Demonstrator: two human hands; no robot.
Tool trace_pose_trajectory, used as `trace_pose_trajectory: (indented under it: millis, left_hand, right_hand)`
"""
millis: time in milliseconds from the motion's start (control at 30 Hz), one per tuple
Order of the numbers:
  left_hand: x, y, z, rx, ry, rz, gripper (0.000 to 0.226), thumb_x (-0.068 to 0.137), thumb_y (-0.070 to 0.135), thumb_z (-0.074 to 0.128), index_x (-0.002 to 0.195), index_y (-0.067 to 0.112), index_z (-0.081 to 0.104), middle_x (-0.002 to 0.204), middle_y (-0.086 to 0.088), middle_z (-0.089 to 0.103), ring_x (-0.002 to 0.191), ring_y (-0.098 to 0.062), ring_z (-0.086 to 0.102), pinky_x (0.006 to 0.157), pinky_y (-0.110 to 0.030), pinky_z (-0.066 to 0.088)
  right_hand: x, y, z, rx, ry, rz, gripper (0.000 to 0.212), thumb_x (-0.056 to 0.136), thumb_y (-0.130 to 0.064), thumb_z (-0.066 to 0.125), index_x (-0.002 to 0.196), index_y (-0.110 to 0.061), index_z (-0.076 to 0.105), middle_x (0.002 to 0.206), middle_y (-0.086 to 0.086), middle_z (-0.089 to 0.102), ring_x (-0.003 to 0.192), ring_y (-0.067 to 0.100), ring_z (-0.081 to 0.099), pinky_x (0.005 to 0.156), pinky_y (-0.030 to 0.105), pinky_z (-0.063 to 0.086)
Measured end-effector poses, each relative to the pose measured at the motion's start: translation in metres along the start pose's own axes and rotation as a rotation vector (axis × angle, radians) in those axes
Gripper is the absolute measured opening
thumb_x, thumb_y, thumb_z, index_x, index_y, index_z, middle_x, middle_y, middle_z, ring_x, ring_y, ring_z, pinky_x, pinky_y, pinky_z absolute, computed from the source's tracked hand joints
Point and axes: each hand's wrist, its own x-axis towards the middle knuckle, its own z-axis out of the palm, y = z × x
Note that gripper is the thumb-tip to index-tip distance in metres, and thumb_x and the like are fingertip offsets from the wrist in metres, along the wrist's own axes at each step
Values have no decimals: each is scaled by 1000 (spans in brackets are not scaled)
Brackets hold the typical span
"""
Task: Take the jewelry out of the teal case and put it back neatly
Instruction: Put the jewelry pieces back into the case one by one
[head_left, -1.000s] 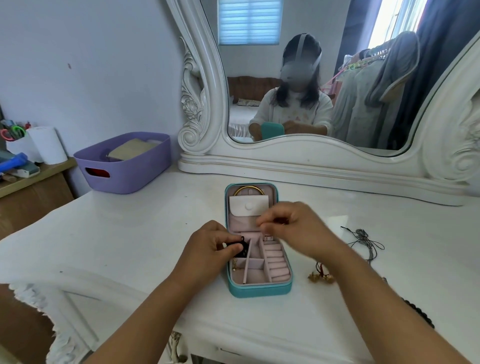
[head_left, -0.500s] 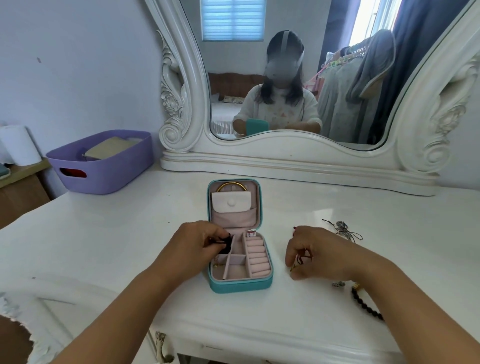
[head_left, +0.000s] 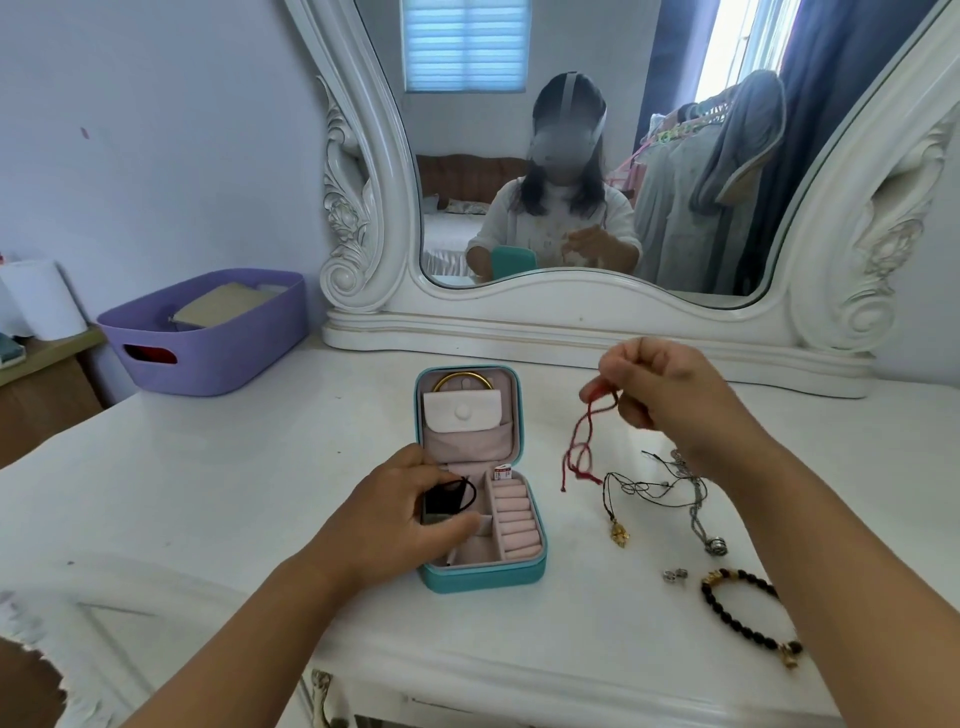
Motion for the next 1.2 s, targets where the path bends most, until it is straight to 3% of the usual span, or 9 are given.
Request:
trace_pose_trajectory:
  millis: [67, 267, 400, 500, 567, 733, 867, 967, 1200]
  left_hand:
    - [3, 5, 2, 15, 48, -44, 34, 69, 49, 71, 96, 29, 71, 85, 21, 53, 82, -1, 55, 64, -8, 39]
    - [10, 4, 6, 116, 143, -50, 19, 86, 29, 60, 93, 20, 75, 86, 1, 65, 77, -12, 59, 69, -28, 51]
    - [9, 0, 9, 60, 146, -57, 15, 84, 24, 64, 94, 21, 74, 87, 4, 64, 78, -8, 58, 70, -24, 51]
    - [6, 0, 9, -34, 183, -94, 20, 81, 20, 67, 99, 28, 63, 79, 10, 59, 67, -4, 56, 60, -10, 44]
    - [6, 1, 8, -82, 177, -88, 29, 80, 15, 68, 100, 32, 55, 74, 15, 53, 60, -2, 52, 55, -6, 40]
    - [11, -5, 7, -18, 98, 66, 41, 76, 3, 63, 99, 36, 61, 100, 11, 54, 91, 1, 54, 78, -13, 46]
    - [10, -5, 5, -48, 128, 77, 27, 76, -1, 62, 89, 23, 64, 74, 18, 54, 69, 7, 53, 60, -8, 38]
    - [3, -5, 4, -127, 147, 8, 24, 77, 3, 60, 89, 23, 54, 51, 12, 51, 47, -5, 42, 47, -11, 32]
    - [-1, -5, 4, -91, 165, 32, 14, 73, 32, 73, 81, 24, 65, 77, 10, 64, 71, -4, 56, 59, -10, 39]
  right_hand:
    - [5, -12, 0, 91, 39, -37, 14, 93, -15, 49, 82, -12, 58, 77, 6, 73, 45, 10, 46, 48, 22, 38]
    - [11, -37, 7, 314, -7, -128, 16, 94, -14, 46, 80, -14, 53, 72, 3, 71, 50, 12, 54, 50, 22, 43]
    - [11, -42, 22, 416, -93, -104, 14, 94, -14, 46, 82, -12, 53, 75, 6, 72, 49, 11, 53, 48, 20, 41]
    - [8, -37, 39, 471, -159, -33, 12, 92, -13, 49, 81, -12, 53, 76, 10, 71, 45, 11, 51, 45, 20, 38]
    - [6, -29, 52, 444, -192, 18, 13, 92, -12, 50, 79, -11, 55, 74, 10, 71, 44, 11, 52, 44, 20, 39]
    - [2, -2, 80, 316, -161, 135, 14, 90, -8, 53, 77, -9, 56, 63, 8, 68, 39, 11, 51, 39, 19, 38]
    - [-2, 14, 93, 249, -199, 218, 10, 90, -8, 55, 79, -7, 56, 62, 9, 65, 39, 10, 53, 38, 17, 40]
    - [-4, 22, 98, 166, -186, 239, 11, 85, -6, 60, 76, -10, 58, 62, 10, 63, 42, 11, 56, 41, 18, 44]
    - [-8, 25, 98, -106, -144, 64, 20, 73, -7, 73, 61, -19, 64, 58, -1, 63, 51, 9, 56, 56, 24, 51]
